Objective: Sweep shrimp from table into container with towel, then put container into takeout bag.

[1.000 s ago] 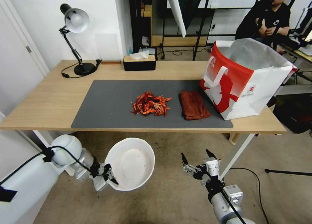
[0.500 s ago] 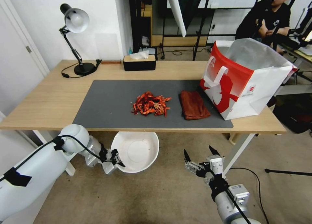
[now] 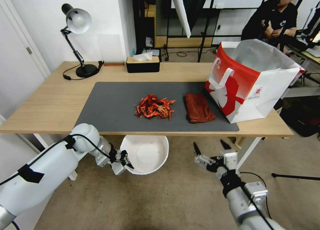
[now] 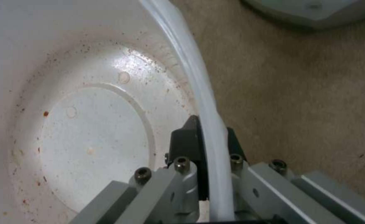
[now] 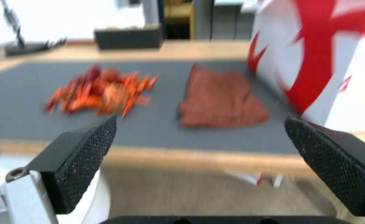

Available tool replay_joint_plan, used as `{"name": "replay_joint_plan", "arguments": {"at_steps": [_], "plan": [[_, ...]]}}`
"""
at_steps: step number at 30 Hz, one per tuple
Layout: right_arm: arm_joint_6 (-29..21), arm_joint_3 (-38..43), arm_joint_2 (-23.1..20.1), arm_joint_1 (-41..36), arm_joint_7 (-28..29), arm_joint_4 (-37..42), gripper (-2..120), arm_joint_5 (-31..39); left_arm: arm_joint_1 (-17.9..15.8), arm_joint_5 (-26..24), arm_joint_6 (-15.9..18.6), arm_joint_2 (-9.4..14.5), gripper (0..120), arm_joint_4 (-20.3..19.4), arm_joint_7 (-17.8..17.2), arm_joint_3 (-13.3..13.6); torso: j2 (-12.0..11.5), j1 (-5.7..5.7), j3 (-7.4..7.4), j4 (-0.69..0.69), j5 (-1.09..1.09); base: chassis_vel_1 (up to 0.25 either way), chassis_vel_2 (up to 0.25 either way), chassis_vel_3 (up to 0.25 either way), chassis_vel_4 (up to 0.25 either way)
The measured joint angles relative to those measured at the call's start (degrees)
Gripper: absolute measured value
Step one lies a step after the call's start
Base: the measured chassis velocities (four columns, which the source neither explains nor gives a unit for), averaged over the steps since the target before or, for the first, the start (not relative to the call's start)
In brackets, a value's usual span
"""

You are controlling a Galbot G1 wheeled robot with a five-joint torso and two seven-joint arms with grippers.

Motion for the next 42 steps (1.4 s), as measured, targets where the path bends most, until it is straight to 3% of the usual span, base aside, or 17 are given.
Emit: {"name": "replay_joint_plan", "arguments": {"at_steps": [15, 21, 29, 38, 42], "plan": [[-0.3, 0.7, -11.4, 17.0, 4.8, -12.2, 100, 12.3, -1.4, 0.2, -0.2, -0.8, 0, 0.9, -0.1, 1.4, 0.0, 0.01, 0.01, -0.01, 0.0, 0.0, 0.0, 0.0, 0.0], [-2.9, -0.8, -15.4, 22.5, 7.7, -16.1, 100, 15.5, -1.7, 0.6, -0.3, -0.8, 0, 1.2, -0.1, 1.5, 0.0, 0.01, 0.01, 0.0, 0.0, 0.0, 0.0, 0.0, 0.0], [-12.0, -5.0, -21.4, 34.9, 14.7, -22.6, 100, 22.2, -2.1, 1.1, -0.7, -1.2, 0, 2.2, -0.2, 1.5, 0.0, 0.01, 0.01, 0.01, -0.01, 0.0, 0.0, 0.0, 0.0], [-21.6, -9.7, -22.1, 42.6, 22.4, -27.0, 100, 28.3, -2.3, 1.1, -1.3, -1.2, 0, 3.2, -0.1, 1.7, 0.0, 0.01, 0.0, 0.01, 0.0, 0.0, 0.0, 0.0, 0.0], [-23.9, -11.1, -22.0, 44.5, 23.3, -28.4, 100, 28.7, -2.5, 1.2, -1.5, -1.2, 0, 3.3, 0.0, 1.8, 0.0, 0.01, 0.0, 0.0, 0.0, 0.0, 0.0, 0.0, 0.0]]}}
